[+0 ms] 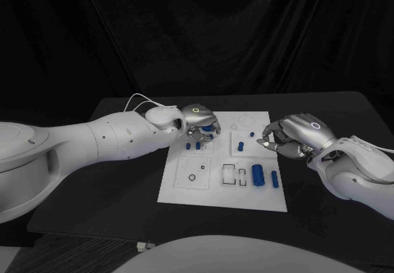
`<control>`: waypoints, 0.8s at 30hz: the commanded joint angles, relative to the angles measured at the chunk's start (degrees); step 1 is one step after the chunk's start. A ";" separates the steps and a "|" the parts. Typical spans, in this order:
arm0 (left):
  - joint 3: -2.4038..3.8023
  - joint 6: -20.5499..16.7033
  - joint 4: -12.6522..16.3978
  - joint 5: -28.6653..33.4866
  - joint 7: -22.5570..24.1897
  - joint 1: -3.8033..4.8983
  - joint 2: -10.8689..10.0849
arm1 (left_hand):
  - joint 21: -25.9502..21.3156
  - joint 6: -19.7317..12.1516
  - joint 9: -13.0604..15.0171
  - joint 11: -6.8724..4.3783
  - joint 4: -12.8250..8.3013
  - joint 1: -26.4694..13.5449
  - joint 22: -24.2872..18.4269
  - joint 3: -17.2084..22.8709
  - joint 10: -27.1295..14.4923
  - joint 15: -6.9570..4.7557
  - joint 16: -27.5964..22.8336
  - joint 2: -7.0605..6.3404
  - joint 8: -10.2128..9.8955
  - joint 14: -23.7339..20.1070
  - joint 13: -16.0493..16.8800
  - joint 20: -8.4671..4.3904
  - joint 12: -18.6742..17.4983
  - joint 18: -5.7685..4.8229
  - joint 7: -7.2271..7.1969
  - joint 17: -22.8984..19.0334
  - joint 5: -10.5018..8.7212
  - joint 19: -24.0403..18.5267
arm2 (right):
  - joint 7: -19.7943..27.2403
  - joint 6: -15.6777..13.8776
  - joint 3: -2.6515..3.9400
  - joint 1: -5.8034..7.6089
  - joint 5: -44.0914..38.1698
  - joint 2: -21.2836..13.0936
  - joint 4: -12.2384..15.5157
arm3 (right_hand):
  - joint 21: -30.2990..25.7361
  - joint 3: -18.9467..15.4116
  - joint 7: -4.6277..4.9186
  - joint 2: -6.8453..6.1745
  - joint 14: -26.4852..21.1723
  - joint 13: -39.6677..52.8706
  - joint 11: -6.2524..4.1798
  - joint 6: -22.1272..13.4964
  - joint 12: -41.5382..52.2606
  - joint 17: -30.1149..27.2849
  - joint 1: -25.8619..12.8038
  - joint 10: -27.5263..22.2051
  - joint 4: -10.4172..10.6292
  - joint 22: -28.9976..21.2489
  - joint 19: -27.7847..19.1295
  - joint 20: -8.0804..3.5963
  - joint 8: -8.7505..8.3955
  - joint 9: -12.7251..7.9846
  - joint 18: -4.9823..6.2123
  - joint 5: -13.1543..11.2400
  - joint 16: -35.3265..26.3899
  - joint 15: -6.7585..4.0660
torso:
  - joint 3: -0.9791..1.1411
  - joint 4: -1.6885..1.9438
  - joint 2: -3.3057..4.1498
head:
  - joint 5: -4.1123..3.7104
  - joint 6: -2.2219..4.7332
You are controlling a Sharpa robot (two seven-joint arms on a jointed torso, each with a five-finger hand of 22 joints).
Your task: Assemble the parts on the task board
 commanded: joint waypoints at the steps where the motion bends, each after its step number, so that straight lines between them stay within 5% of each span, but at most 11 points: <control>1: 0.06 0.28 -0.70 -0.23 0.46 -0.25 0.53 | -0.50 1.02 -0.81 -0.38 -1.21 0.20 11.62 0.57 0.63 -0.28 0.91 1.13 0.36 2.45 -0.81 0.13 0.87 0.57 0.31 6.53 1.26 0.12 | -0.38 0.28 0.04 -0.11 0.49 0.08 -0.22 | -0.93 2.36 -0.05 -0.38 5.26 15.12 0.01 0.09 0.95 12.07 0.62 6.17 -0.38 13.59 2.68 0.03 -1.80 0.16 -0.57 1.95 -0.46 0.20 | -0.01 0.00 0.03 | 0.21 -0.01; 24: 0.06 0.17 -2.85 -0.23 1.07 -1.14 1.77 | -1.29 3.43 -0.92 -0.61 -2.10 0.54 11.42 1.80 1.91 -0.41 0.96 1.37 0.98 2.40 -1.31 0.02 1.11 0.73 0.91 6.44 2.08 -0.26 | -0.47 1.04 0.04 -0.21 0.82 0.45 -0.63 | -1.19 2.39 -0.04 -0.42 5.22 15.12 -0.01 0.18 0.95 11.85 0.61 6.17 -0.33 13.50 2.55 0.05 -1.82 0.15 -0.50 2.01 -0.55 0.23 | 0.00 0.02 -0.01 | 0.12 -0.01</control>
